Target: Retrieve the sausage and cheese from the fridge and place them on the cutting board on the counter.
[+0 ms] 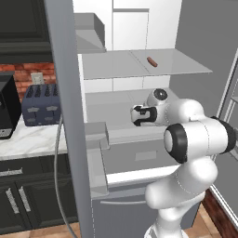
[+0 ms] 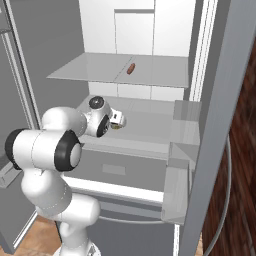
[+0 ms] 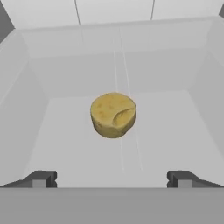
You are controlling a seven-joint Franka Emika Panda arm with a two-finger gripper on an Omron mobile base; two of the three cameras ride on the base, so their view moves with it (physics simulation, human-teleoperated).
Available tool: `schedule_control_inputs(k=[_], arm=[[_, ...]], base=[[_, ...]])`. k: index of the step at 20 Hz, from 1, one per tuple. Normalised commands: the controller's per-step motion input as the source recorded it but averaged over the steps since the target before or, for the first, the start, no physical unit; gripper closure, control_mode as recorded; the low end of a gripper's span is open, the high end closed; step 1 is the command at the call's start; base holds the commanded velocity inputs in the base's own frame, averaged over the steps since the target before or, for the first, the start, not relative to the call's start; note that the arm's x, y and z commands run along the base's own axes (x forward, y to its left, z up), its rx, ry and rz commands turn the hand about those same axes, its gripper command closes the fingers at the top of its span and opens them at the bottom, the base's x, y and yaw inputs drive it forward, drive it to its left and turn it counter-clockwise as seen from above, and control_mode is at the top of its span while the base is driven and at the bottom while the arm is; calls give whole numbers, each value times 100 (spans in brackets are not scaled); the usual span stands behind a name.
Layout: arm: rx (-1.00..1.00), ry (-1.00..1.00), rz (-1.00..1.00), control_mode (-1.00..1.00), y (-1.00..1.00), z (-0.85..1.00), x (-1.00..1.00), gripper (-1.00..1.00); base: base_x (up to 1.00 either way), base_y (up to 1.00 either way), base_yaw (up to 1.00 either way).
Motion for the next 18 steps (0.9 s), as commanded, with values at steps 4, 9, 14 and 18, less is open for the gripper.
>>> schedule_control_inputs(k=[4,9,14,18], arm=[[0,4,0,-100,0,-14,21,-100],[0,3,0,-100,0,-6,26,-100],[0,3,0,-100,0,-7,27,-100],[0,3,0,-100,0,-16,12,-100]], base=[[0,0,0],[0,0,0],[0,0,0],[0,0,0]])
